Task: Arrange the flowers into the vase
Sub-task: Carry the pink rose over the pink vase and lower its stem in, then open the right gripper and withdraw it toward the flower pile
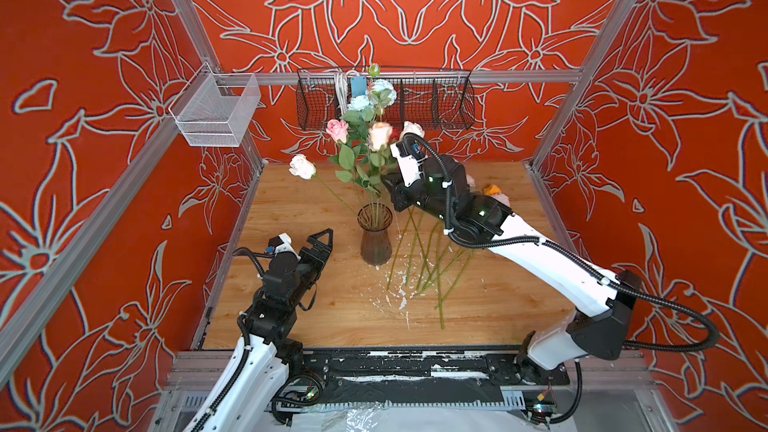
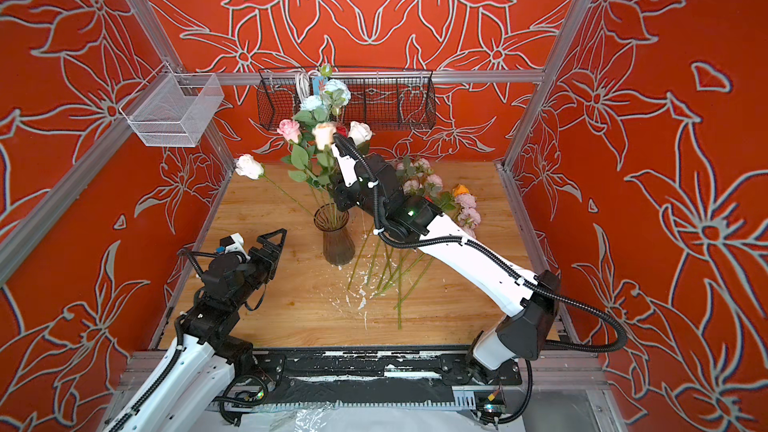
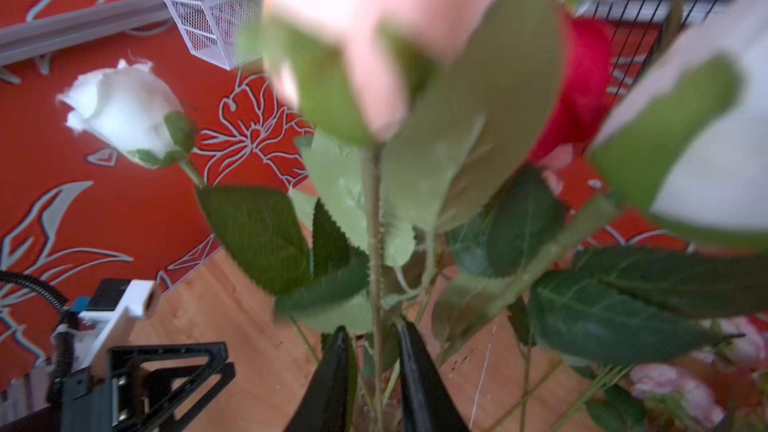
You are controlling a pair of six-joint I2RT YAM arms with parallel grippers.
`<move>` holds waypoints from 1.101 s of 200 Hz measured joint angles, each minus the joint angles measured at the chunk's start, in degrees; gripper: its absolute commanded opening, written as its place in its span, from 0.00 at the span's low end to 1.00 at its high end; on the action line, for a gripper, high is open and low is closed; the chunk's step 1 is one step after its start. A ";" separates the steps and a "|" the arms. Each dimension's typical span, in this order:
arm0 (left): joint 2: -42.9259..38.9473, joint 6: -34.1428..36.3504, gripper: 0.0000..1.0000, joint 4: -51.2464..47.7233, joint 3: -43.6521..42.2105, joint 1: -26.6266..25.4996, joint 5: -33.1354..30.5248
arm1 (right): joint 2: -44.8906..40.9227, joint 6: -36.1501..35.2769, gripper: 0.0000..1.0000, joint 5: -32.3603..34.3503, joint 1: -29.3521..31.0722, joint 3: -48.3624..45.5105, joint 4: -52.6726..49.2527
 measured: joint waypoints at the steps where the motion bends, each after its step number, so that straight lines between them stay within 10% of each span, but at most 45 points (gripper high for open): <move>1: 0.07 0.00 0.98 0.02 0.02 0.00 0.02 | 0.00 -0.09 0.35 0.02 0.04 -0.04 -0.04; 147: 4.52 -0.59 0.98 1.53 0.42 0.00 1.25 | -16.26 2.32 0.52 1.92 0.96 -8.28 -6.12; 220: 10.73 -7.17 1.00 0.50 1.01 0.00 0.39 | -34.80 6.51 0.53 9.55 0.31 -31.30 -6.56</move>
